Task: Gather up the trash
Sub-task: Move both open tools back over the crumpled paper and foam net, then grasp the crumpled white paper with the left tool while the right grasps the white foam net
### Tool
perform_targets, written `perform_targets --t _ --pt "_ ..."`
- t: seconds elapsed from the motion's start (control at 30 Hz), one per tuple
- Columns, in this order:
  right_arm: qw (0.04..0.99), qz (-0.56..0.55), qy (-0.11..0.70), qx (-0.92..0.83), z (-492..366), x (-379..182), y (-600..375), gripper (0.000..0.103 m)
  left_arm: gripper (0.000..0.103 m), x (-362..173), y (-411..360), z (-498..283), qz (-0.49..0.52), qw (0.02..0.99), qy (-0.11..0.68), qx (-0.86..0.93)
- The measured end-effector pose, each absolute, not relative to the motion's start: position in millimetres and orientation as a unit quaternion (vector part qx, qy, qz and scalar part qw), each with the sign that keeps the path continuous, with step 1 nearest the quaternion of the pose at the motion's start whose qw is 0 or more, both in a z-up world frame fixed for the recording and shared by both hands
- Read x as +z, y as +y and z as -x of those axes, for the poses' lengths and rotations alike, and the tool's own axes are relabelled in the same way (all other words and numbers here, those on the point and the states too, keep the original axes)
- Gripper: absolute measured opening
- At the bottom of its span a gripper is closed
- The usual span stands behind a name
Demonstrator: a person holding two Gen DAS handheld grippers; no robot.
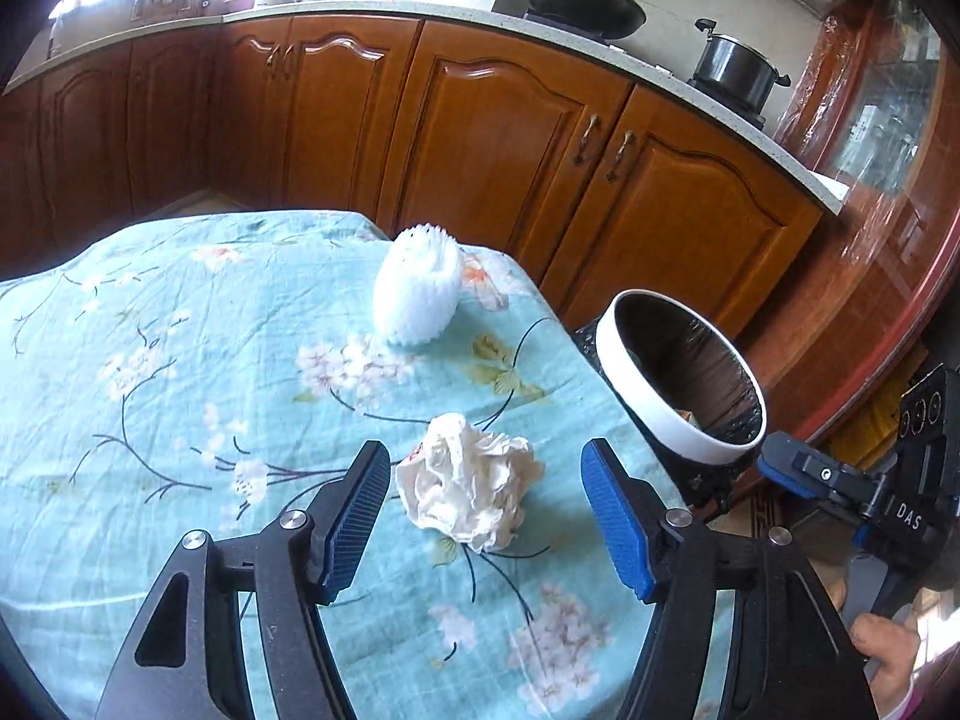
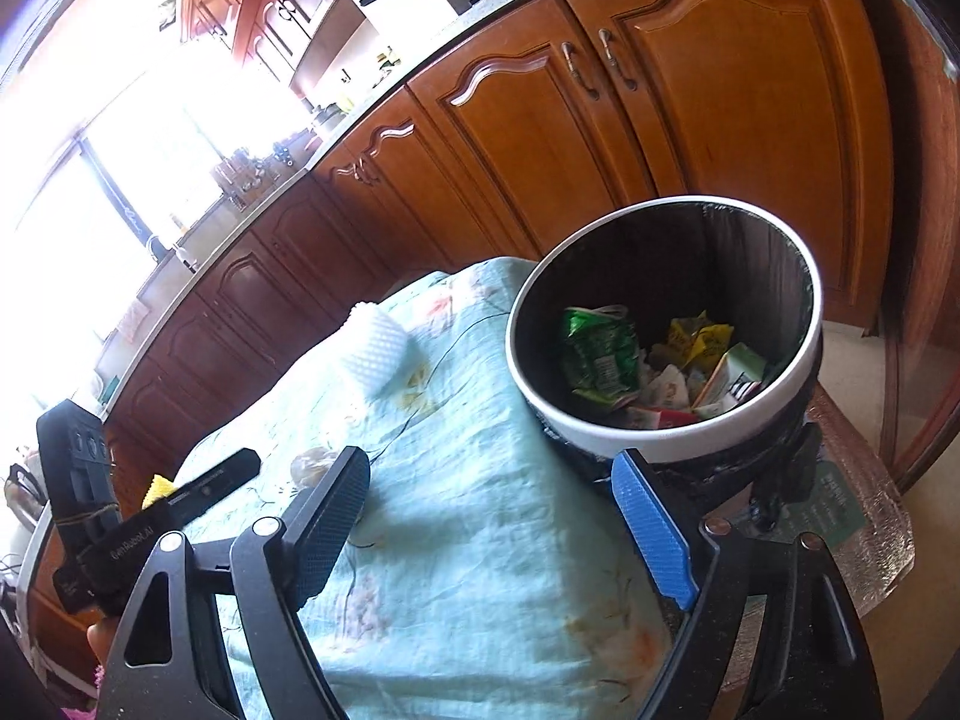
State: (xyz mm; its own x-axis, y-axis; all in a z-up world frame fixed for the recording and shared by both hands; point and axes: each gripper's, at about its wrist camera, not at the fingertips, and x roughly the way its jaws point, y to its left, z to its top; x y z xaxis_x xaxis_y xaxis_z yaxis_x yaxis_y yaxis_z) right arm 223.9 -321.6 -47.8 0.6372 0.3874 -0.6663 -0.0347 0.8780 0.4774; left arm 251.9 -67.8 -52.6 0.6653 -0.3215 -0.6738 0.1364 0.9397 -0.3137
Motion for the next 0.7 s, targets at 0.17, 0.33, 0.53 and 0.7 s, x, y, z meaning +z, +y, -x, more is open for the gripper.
perform_targets --t 0.17,0.33,0.53,0.7 --pt "0.878 -0.214 0.409 0.125 -224.1 -49.2 -309.4 0.085 0.063 -66.7 -70.0 -261.0 0.108 0.895 0.413 -0.126" --pt "0.878 -0.211 0.410 0.130 -227.4 -50.5 -298.7 0.084 0.021 -79.1 -68.3 -273.8 0.111 0.881 0.437 -0.145" --pt "0.878 -0.200 0.411 0.145 -239.7 -52.2 -277.5 0.084 0.008 -76.4 -57.7 -269.5 0.112 0.888 0.422 -0.145" --pt "0.872 -0.187 0.420 0.167 -259.1 -60.8 -248.4 0.084 0.005 -71.4 -24.7 -256.6 0.124 0.898 0.407 -0.113"
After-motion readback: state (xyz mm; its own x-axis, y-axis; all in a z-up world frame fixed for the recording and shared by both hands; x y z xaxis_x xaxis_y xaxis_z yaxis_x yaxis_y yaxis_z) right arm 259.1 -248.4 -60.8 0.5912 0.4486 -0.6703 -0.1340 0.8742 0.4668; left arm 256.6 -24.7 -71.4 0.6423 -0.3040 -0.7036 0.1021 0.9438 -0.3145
